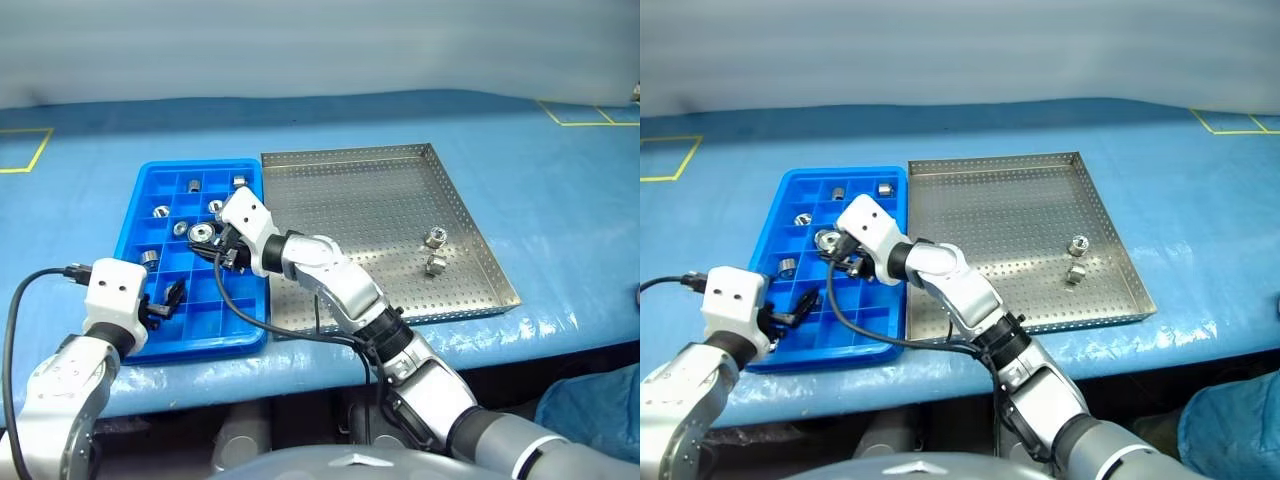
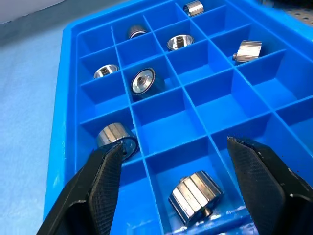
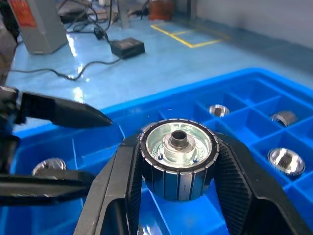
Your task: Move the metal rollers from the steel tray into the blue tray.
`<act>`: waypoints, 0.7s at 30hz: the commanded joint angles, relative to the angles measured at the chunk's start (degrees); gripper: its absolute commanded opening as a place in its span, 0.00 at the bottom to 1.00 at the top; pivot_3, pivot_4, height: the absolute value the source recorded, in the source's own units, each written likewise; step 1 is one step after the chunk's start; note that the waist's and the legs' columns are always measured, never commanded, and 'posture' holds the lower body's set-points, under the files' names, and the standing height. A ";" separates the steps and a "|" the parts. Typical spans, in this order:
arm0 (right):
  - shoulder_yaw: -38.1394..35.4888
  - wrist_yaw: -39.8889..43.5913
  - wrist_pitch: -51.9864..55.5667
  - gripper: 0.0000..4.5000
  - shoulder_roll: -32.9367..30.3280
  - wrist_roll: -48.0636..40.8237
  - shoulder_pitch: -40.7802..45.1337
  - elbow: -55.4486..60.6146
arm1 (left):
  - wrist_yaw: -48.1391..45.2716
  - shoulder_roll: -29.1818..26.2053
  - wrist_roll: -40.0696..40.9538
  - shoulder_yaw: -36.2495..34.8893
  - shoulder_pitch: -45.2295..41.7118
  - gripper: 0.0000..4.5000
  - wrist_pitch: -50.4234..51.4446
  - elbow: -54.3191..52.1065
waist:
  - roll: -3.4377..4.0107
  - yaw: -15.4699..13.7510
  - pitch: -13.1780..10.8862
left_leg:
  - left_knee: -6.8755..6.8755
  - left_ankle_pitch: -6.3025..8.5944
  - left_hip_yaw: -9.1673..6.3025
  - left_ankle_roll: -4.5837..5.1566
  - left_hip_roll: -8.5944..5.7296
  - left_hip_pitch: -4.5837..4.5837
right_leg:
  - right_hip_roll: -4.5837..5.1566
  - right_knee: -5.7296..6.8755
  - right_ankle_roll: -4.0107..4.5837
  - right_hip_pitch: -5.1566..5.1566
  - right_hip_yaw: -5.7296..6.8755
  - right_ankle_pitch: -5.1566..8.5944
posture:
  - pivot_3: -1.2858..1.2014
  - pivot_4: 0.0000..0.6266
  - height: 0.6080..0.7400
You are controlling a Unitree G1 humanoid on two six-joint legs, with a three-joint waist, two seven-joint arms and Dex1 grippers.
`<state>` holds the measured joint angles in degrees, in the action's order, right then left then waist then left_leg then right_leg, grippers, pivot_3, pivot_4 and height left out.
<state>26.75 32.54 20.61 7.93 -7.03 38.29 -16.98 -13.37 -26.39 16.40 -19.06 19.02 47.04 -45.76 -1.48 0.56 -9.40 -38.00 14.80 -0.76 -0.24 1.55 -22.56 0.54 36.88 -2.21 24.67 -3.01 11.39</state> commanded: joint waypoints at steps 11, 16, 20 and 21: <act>-1.91 2.07 -11.36 0.38 8.30 -0.04 9.17 -15.37 | -0.32 1.47 -0.32 0.84 -0.26 0.81 -1.90 -2.94 | 0.01 -0.03 -0.02 | 0.12 -0.02 -0.30 -0.03 0.03 -0.01 | -0.06 0.06 0.08 0.00 0.32 -0.10 | 0.58 0.24 1.00; -1.65 2.90 -12.60 0.38 10.01 -0.43 10.62 -16.87 | -0.08 1.73 -0.54 1.51 -0.53 0.81 -2.21 -2.55 | 0.02 -0.03 -0.02 | 0.11 -0.02 -0.35 -0.04 0.02 -0.01 | -0.06 0.05 0.07 -0.02 0.34 -0.10 | 0.58 0.24 1.00; -1.45 3.70 -13.13 0.38 10.82 -0.75 11.27 -18.26 | 0.13 1.96 -0.68 1.82 -0.39 0.81 -2.39 -2.48 | 0.02 -0.08 -0.03 | 0.11 -0.02 -0.37 -0.04 0.02 -0.01 | -0.05 0.05 0.08 -0.02 0.35 -0.11 | 0.58 0.24 1.00; -1.46 3.69 -13.24 0.54 11.05 -0.84 11.36 -18.45 | 0.17 2.02 -0.71 1.82 -0.33 0.81 -2.42 -2.41 | 0.02 -0.08 -0.02 | 0.11 -0.02 -0.37 -0.04 0.02 -0.01 | -0.06 0.06 0.08 -0.02 0.35 -0.11 | 0.58 0.24 1.00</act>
<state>26.02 35.66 8.80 8.20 -6.77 44.88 -35.83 -13.68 -24.71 16.33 -17.35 18.81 45.73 -46.10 -1.46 0.48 -9.42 -37.89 14.78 -1.13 -0.29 1.57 -22.57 0.48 36.94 -2.13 24.64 -2.66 11.28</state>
